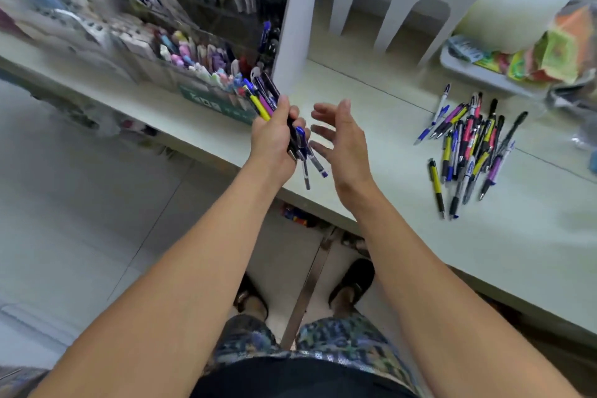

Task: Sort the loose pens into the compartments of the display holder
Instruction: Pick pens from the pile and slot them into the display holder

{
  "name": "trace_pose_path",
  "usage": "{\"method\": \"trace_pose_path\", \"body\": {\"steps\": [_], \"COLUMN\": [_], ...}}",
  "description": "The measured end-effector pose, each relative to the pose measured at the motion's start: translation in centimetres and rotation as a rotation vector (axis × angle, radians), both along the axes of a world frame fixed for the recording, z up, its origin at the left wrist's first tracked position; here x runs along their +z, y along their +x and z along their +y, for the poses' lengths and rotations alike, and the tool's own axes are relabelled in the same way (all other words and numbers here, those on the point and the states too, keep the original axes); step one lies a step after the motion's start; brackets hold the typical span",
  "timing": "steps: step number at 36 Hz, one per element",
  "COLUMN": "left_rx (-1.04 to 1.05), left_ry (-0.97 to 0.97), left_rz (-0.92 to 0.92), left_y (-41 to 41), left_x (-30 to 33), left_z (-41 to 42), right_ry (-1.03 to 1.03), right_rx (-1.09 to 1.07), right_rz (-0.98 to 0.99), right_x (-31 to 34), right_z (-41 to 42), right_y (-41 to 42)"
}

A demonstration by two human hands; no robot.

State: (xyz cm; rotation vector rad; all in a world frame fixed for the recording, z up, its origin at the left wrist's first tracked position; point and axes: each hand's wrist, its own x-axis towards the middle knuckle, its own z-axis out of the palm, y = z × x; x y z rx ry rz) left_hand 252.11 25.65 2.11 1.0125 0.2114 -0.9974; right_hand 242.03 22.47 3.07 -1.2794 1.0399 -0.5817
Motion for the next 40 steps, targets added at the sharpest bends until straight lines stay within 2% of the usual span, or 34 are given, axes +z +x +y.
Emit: {"method": "trace_pose_path", "body": {"steps": [4,8,12,15,18,20,22,25,31,36,40], "left_rx": [-0.006,-0.005,0.018,0.055,0.071,0.010,-0.106,-0.244,-0.210,-0.245,-0.272], "left_ry": [-0.051,-0.073,-0.066,-0.020,0.092,0.179,0.201,0.120,0.108,0.124,0.038], "left_rz": [0.077,0.122,0.110,0.025,-0.187,-0.342,-0.417,-0.430,-0.416,-0.454,-0.432], "left_y": [0.3,0.0,-0.1,0.3,1.7,2.4,2.3,1.4,1.5,4.0,6.8], "left_x": [-0.4,-0.2,-0.1,-0.2,-0.3,0.2,1.6,3.7,6.1,6.9,6.6], "left_z": [0.7,0.8,0.5,1.0,2.1,2.9,3.9,4.9,5.4,6.8,7.3], "right_ry": [0.205,0.393,0.487,0.397,0.425,0.461,0.421,0.237,0.067,0.048,0.099], "right_rx": [-0.154,0.004,0.024,0.059,0.064,0.089,0.142,0.296,0.646,0.863,0.923], "right_rz": [0.079,0.215,0.181,0.253,0.174,0.106,0.091,0.176,0.138,0.126,0.067], "right_x": [-1.0,-2.5,-2.4,-1.7,-0.9,0.2,1.5,3.2,5.8,7.0,7.1], "right_z": [0.7,2.4,3.3,2.9,1.9,1.1,0.4,-0.5,-0.5,-1.5,-1.5], "right_y": [-0.8,-2.0,-2.4,-3.2,-4.6,-5.3,-5.2,-3.7,-0.1,2.0,4.6]}}
